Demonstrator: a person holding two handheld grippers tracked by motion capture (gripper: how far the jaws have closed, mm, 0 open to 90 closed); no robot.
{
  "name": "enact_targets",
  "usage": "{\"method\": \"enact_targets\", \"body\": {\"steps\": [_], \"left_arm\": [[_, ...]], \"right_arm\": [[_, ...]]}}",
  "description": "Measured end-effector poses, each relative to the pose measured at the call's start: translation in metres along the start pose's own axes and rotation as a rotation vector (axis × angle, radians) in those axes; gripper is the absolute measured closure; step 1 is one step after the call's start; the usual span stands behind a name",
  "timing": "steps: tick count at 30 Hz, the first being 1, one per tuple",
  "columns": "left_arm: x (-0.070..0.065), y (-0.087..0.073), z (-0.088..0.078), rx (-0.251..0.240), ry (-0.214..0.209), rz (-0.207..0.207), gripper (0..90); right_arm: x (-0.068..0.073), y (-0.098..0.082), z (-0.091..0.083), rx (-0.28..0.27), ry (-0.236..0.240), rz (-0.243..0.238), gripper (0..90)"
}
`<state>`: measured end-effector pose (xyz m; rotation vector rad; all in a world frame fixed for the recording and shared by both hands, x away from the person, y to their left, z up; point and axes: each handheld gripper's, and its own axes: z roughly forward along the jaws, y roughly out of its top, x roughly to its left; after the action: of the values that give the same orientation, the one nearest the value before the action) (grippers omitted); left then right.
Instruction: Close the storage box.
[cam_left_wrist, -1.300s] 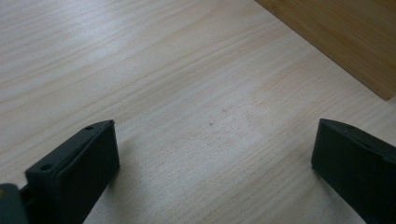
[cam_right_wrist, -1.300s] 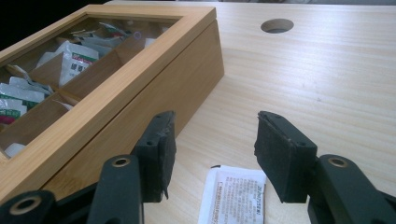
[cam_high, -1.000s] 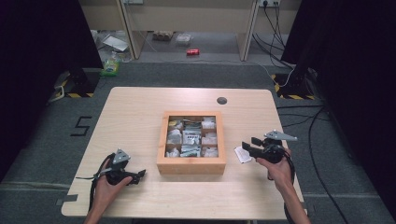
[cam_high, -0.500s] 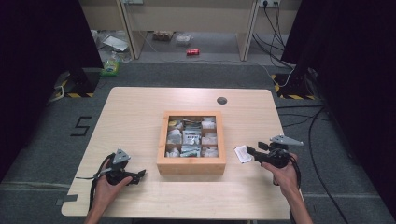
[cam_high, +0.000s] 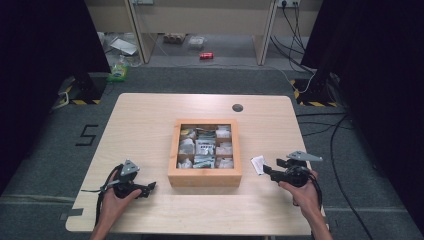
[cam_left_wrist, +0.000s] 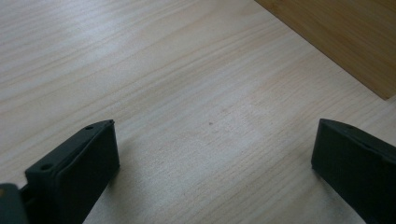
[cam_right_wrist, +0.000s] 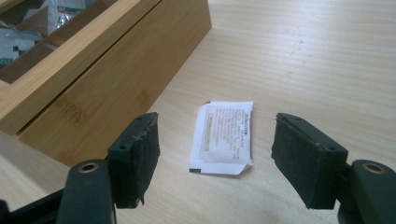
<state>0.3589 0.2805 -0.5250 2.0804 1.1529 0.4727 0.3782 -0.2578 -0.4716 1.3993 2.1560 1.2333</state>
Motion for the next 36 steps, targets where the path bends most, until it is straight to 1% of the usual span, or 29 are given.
{"method": "enact_targets", "body": {"steps": [6, 10, 11, 14, 16, 20, 23, 25, 27, 31, 32, 35, 36], "left_arm": [[0.0, 0.0, 0.0, 0.0, 0.0, 0.0, 0.2], [0.0, 0.0, 0.0, 0.0, 0.0, 0.0, 0.2], [0.0, 0.0, 0.0, 0.0, 0.0, 0.0, 0.2], [0.0, 0.0, 0.0, 0.0, 0.0, 0.0, 0.2], [0.0, 0.0, 0.0, 0.0, 0.0, 0.0, 0.2], [0.0, 0.0, 0.0, 0.0, -0.001, 0.0, 0.2], [0.0, 0.0, 0.0, -0.001, -0.001, 0.0, 0.2], [0.0, 0.0, 0.0, -0.002, -0.001, 0.0, 0.2], [0.0, 0.0, 0.0, -0.002, -0.001, 0.0, 0.2], [0.0, 0.0, 0.0, -0.001, -0.001, 0.0, 0.2], [0.0, 0.0, 0.0, -0.001, -0.001, 0.0, 0.2], [0.0, 0.0, 0.0, -0.001, -0.001, 0.0, 0.2], [0.0, 0.0, 0.0, -0.002, -0.001, 0.0, 0.2]], "right_arm": [[0.003, -0.006, 0.0, 0.02, -0.003, -0.002, 28.9], [0.004, -0.012, -0.002, 0.034, -0.011, -0.009, 28.5], [0.004, -0.013, -0.002, 0.036, -0.013, -0.017, 28.3], [0.005, -0.017, -0.004, 0.05, -0.021, -0.019, 28.1], [0.005, -0.02, -0.005, 0.056, -0.022, -0.012, 27.9], [0.008, -0.025, -0.006, 0.076, -0.036, -0.031, 27.5], [0.01, -0.03, -0.007, 0.086, -0.028, -0.039, 27.1], [0.012, -0.034, -0.008, 0.101, -0.031, -0.047, 26.7], [0.014, -0.038, -0.008, 0.118, -0.031, -0.068, 25.7], [0.017, -0.046, -0.012, 0.147, -0.045, -0.101, 25.2], [0.018, -0.048, -0.013, 0.149, -0.047, -0.096, 25.1], [0.019, -0.053, -0.016, 0.156, -0.046, -0.107, 25.0], [0.02, -0.053, -0.017, 0.159, -0.053, -0.109, 25.0]]}}
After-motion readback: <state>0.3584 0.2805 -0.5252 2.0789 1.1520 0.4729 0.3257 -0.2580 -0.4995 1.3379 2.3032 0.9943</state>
